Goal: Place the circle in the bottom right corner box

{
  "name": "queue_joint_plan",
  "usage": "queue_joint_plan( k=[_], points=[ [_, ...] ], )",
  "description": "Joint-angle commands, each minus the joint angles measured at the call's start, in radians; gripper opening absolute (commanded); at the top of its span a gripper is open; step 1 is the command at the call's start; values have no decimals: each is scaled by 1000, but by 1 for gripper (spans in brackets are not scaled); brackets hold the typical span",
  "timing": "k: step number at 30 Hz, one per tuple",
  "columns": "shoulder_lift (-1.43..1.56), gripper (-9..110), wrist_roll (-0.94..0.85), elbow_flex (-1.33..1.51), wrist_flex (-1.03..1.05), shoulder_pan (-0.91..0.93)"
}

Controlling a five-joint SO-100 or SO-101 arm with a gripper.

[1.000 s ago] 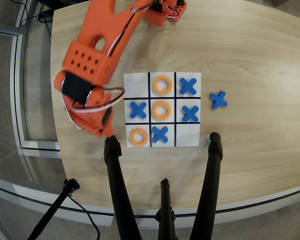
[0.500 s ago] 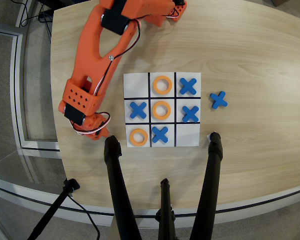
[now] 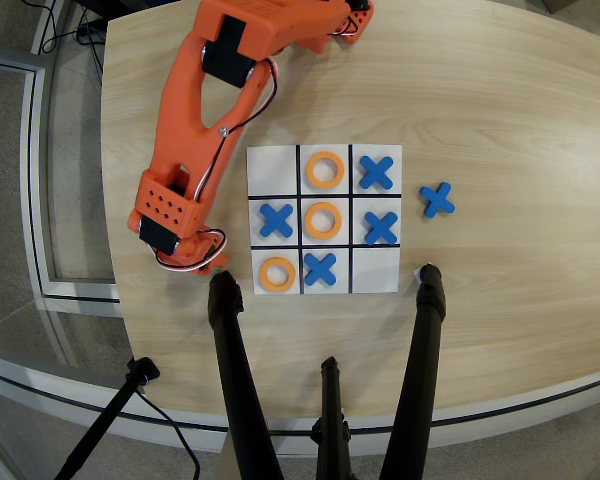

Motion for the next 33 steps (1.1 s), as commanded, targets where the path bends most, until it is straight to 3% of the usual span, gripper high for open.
queue_joint_plan(
  k=[1,11,26,31,33],
  points=[
    [-17,23,-8,-71,-2,-9],
    [-64,23,-15,-118,15,26],
    [35,22,17,66,469,115],
    [75,16,107,140,462,101],
    [92,2,118,172,433,100]
  ],
)
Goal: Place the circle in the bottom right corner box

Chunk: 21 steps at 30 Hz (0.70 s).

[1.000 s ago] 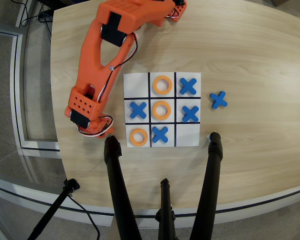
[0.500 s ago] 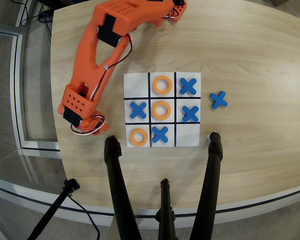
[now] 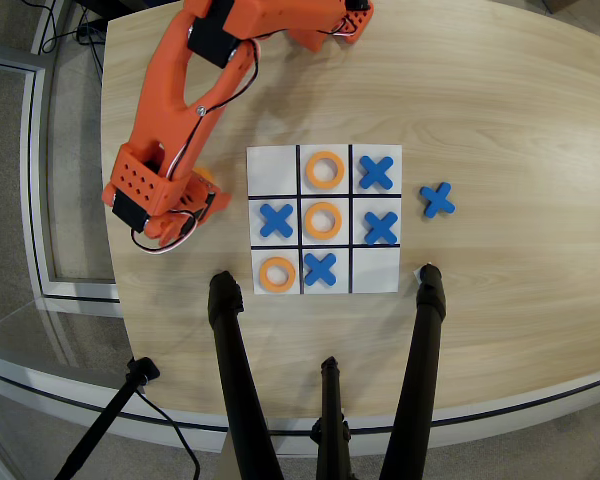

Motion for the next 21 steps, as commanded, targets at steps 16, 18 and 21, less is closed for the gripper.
queue_joint_plan(
  k=[16,18,21],
  points=[
    [143,0,48,156,-138,21],
    [179,0,60,155,-144,20],
    [250,0,81,156,-158,3]
  ],
)
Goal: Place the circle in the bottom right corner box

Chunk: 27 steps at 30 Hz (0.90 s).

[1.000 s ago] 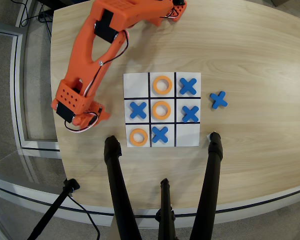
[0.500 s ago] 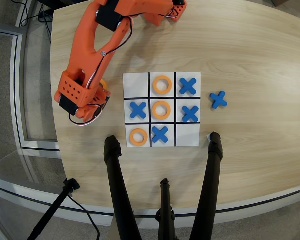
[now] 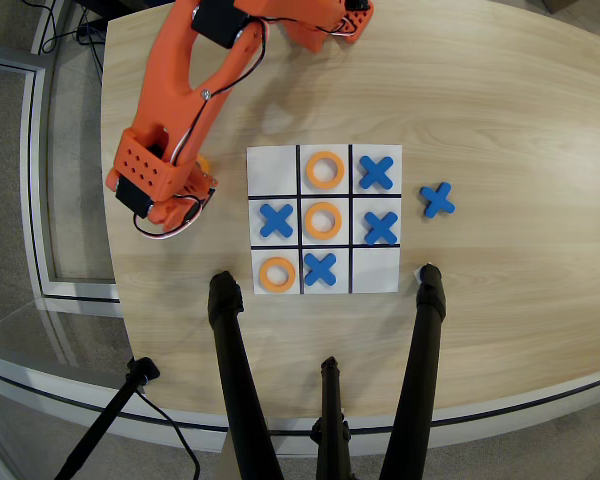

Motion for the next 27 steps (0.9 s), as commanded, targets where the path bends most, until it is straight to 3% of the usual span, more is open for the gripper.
queue_joint_plan(
  k=[1,8,20,27],
  points=[
    [124,0,28,-8,-20,-23],
    [426,0,94,104,-26,-141],
    [1045,0,135,698,-43,-430],
    [1147,0,144,914,-121,-525]
  ],
)
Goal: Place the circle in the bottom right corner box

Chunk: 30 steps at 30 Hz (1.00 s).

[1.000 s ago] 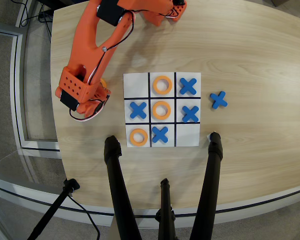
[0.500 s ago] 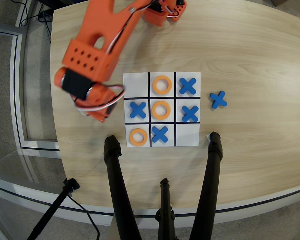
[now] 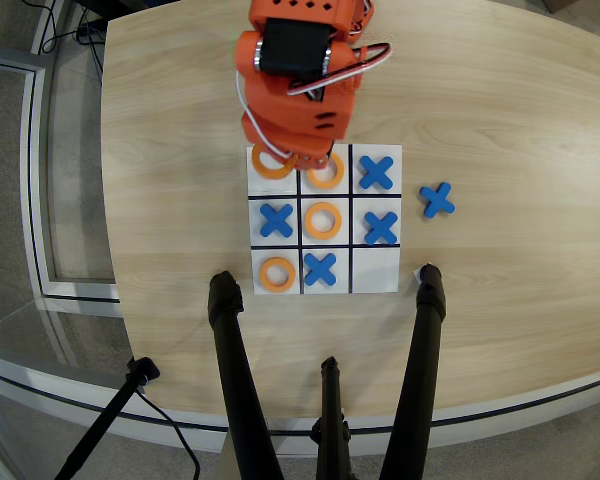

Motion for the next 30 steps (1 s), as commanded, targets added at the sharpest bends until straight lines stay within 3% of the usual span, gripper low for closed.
queue_joint_plan(
  k=[1,10,30],
  points=[
    [11,0,6,31,-61,-23],
    [-215,0,-5,37,-298,32],
    [-442,0,-25,66,-474,80]
  ],
)
